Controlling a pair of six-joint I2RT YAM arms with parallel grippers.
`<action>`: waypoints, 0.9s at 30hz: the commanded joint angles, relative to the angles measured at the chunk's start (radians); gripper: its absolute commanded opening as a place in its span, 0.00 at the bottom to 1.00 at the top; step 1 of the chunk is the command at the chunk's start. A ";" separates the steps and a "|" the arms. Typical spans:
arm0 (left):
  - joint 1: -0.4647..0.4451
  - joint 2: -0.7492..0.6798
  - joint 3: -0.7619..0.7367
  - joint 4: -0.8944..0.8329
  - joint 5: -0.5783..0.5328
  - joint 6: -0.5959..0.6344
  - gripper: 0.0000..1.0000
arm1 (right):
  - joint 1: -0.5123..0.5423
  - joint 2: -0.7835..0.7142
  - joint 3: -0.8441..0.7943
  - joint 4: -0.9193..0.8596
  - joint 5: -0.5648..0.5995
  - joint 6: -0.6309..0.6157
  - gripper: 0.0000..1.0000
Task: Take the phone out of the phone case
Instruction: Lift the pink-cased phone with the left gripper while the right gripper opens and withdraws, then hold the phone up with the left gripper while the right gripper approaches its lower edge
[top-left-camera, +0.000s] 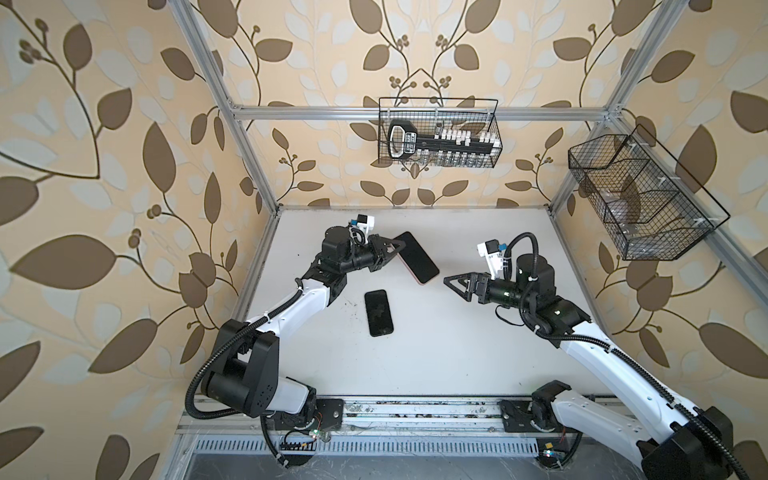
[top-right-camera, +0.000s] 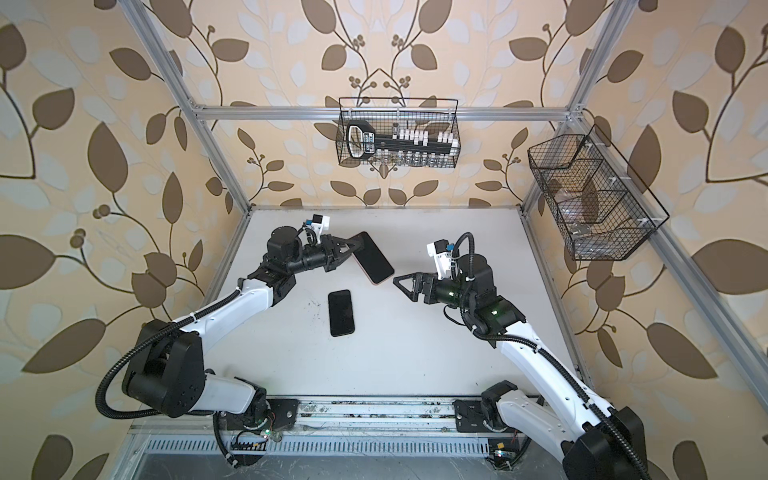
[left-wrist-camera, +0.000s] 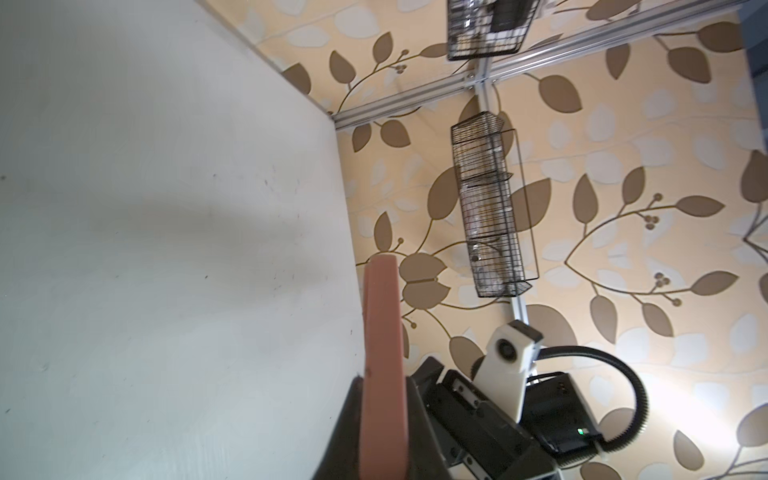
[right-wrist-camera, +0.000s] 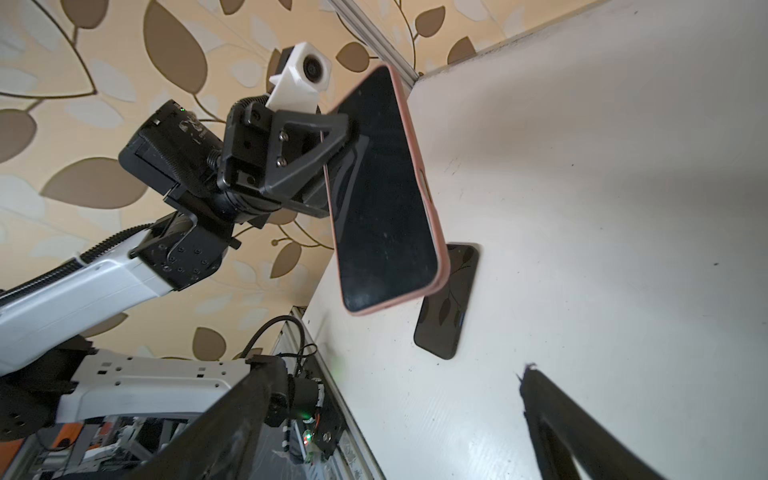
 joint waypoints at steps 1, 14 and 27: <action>0.001 -0.019 0.027 0.367 0.047 -0.166 0.00 | 0.004 -0.014 -0.041 0.132 -0.091 0.082 0.98; -0.008 0.142 -0.089 0.894 -0.049 -0.500 0.00 | 0.108 -0.011 -0.057 0.345 -0.018 0.133 0.97; -0.011 0.096 -0.133 0.864 -0.065 -0.476 0.00 | 0.211 0.111 0.014 0.396 0.131 0.109 0.86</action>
